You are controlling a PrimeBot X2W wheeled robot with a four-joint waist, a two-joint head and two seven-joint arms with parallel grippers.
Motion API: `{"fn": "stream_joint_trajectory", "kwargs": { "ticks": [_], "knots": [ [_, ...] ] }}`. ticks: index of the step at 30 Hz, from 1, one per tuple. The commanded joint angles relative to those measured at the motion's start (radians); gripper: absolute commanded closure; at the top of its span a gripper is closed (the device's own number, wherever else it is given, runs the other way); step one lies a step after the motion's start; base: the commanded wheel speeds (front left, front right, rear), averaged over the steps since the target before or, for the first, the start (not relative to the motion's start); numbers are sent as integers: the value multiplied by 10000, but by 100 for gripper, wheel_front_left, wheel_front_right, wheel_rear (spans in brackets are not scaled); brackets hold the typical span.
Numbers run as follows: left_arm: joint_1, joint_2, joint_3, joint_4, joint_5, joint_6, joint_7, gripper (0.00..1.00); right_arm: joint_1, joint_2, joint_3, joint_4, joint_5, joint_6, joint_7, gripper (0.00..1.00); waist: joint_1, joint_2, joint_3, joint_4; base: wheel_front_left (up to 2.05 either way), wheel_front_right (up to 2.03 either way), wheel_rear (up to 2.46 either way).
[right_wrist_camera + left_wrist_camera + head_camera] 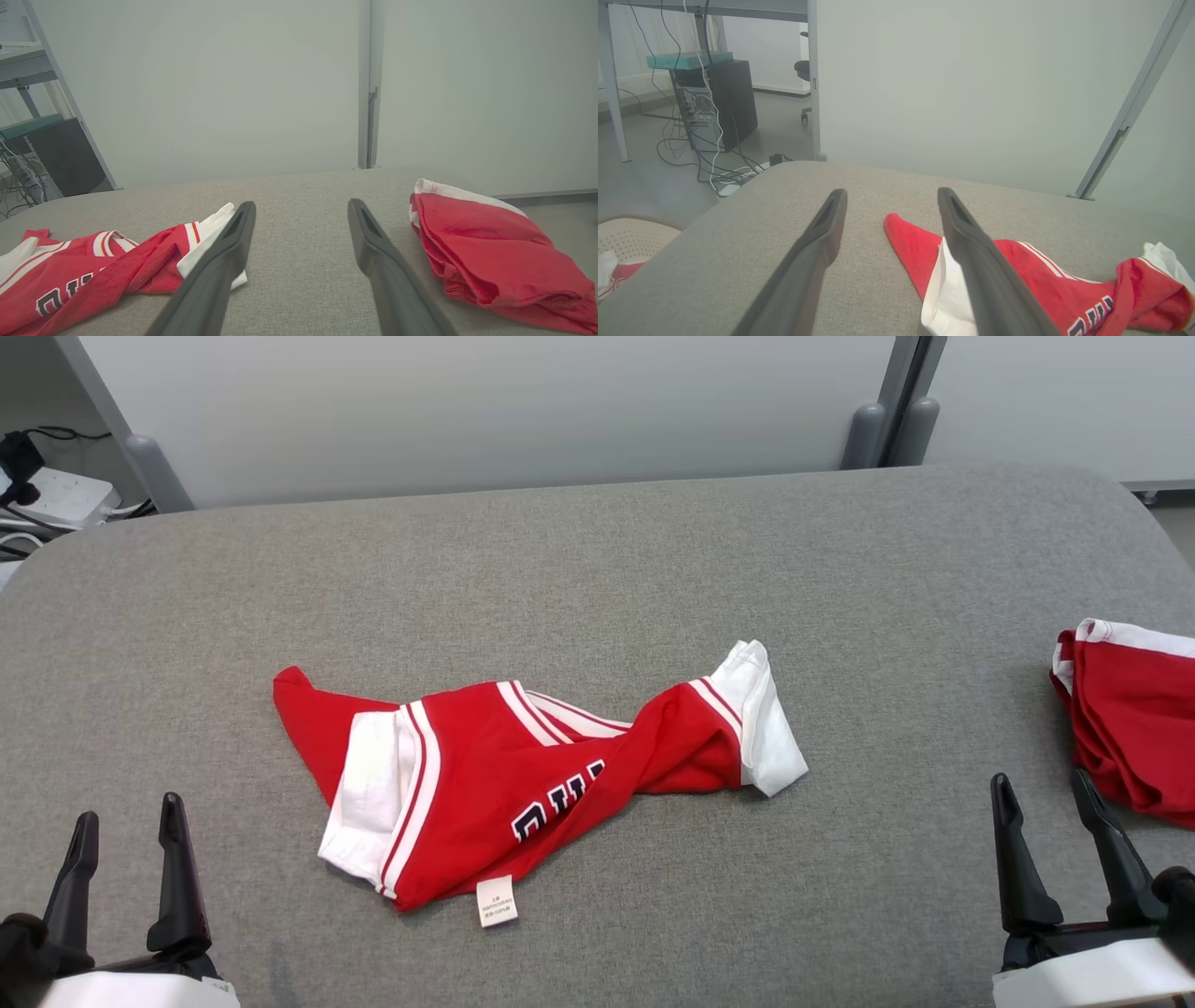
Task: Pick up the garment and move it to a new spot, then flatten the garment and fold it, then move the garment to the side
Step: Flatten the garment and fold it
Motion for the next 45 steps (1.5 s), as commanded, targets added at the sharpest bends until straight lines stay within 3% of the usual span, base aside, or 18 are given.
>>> {"fn": "stream_joint_trajectory", "kwargs": {
  "ticks": [1, 11, 21, 26, 27, 31, 38, 45],
  "knots": [
    [-335, 255, 402, -292, 82, 80, -42, 0, -251, -137, 270, -373, -99, 33, 50, 0, 0, -1, 37, 11, 0, 0, 0],
    [-695, 201, 300, -437, 151, 67, -193, 0, -911, -699, 1170, -788, -199, 33, 279, 0, 0, -1, 272, 488, 0, 0, 0],
    [-1294, 46, -262, -410, 340, -196, -353, 0, -2686, -1740, 4521, -408, 244, 33, 959, 0, 0, -1, 716, 1751, 0, 0, 0],
    [-1889, -202, -765, -36, 411, -493, -457, 0, -3880, -2080, 6564, 725, 497, 33, 1260, 0, 0, -1, 923, 2487, 0, 0, 0],
    [-2103, -307, -949, 145, 448, -591, -498, 0, -4422, -2156, 7416, 1322, 646, 33, 1283, 0, 0, -1, 1002, 2717, 0, 0, 0],
    [-2509, -512, -1276, 463, 507, -782, -571, 0, -5537, -2146, 8918, 2643, 932, 33, 1195, 0, 0, -1, 1212, 3096, 0, 0, 0],
    [-3145, -841, -1760, 1017, 540, -1126, -659, 0, -7075, -1844, 10715, 4789, 1281, 33, 724, 0, 0, -1, 1522, 3630, 0, 0, 0],
    [-3465, -1010, -1995, 1462, 535, -1352, -733, 0, -8327, -1529, 12331, 6443, 846, 33, 270, 0, 0, -1, 1606, 3871, 0, 0, 0]
  ]
}}
